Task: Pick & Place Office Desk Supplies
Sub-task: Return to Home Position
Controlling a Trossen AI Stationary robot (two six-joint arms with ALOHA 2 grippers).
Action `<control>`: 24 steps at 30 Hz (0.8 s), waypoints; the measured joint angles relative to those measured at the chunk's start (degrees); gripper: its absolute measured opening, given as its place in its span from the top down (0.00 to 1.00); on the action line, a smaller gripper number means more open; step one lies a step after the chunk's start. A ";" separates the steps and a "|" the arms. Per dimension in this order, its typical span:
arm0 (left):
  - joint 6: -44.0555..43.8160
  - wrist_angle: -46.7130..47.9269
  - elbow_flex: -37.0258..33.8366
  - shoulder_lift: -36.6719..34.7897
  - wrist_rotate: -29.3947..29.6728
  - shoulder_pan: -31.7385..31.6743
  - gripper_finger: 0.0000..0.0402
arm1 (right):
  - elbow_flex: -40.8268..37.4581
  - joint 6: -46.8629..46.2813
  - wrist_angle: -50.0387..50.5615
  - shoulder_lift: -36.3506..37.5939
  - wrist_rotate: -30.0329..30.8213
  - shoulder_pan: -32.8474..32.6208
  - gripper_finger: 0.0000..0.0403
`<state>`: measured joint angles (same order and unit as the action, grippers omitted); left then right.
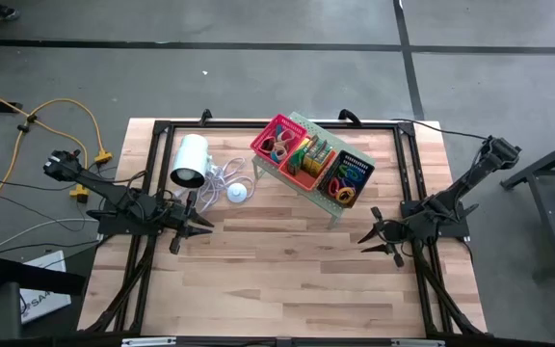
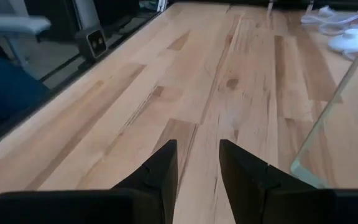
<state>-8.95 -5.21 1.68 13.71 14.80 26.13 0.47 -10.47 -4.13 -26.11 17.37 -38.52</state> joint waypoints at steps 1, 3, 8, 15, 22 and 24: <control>0.00 0.00 0.00 -0.02 -0.01 0.01 0.83 | 0.00 -0.06 0.29 0.84 0.30 0.00 0.74; 0.00 0.00 0.01 -0.02 -0.01 0.02 0.83 | 0.00 0.48 0.26 1.75 0.50 0.00 0.74; 0.00 0.00 0.01 0.00 0.01 0.02 0.83 | -0.02 1.74 0.40 2.30 0.43 0.00 0.74; 0.00 0.00 0.01 -0.02 0.01 0.00 0.83 | -0.04 1.78 0.62 2.30 -0.25 0.00 0.74; 0.00 0.01 -0.01 0.00 -0.01 0.00 0.83 | -0.07 2.04 1.78 2.93 -7.48 0.00 0.74; 0.00 0.00 -0.01 -0.02 0.00 0.02 0.83 | -0.07 3.31 1.76 3.45 -7.30 0.07 0.74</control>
<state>-8.95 -5.21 1.67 13.69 14.80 26.15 0.40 -7.16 -2.37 -22.66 10.07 -38.46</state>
